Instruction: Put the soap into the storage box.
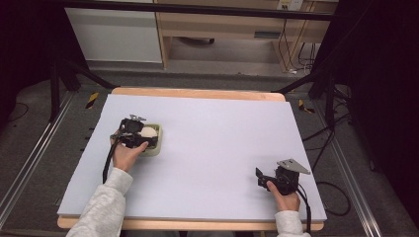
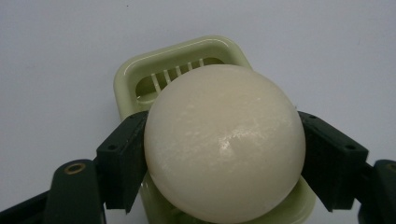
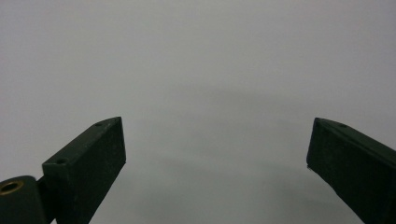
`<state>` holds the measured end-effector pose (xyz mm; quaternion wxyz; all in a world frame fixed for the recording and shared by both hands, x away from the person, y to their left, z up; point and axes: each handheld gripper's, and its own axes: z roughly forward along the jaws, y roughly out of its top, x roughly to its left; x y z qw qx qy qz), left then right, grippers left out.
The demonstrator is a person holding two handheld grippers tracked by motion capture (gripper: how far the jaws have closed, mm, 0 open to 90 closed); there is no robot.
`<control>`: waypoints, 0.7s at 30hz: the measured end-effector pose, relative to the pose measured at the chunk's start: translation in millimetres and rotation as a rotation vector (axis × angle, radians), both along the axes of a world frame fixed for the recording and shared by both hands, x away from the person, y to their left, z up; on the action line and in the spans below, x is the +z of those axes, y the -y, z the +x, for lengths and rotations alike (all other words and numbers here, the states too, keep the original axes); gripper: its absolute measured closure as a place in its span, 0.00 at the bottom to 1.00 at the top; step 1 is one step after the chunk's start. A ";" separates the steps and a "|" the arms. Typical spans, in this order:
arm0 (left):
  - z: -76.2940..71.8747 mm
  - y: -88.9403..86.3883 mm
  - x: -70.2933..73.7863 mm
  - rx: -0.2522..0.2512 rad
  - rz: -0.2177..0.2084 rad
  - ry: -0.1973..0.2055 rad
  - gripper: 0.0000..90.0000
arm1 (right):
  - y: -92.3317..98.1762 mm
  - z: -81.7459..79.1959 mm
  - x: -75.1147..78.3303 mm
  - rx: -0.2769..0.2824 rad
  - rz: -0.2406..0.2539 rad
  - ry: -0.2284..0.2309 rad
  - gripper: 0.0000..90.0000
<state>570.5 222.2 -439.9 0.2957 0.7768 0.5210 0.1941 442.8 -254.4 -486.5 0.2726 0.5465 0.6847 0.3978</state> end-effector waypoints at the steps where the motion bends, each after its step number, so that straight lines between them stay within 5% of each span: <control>1: 0.0 0.1 -0.3 -0.001 -0.001 0.000 0.26 | 0.0 0.0 0.0 0.000 0.000 0.000 0.06; 21: 0.7 0.6 -3.9 0.000 0.001 -0.009 0.26 | 0.0 0.1 0.0 0.000 0.000 0.000 0.06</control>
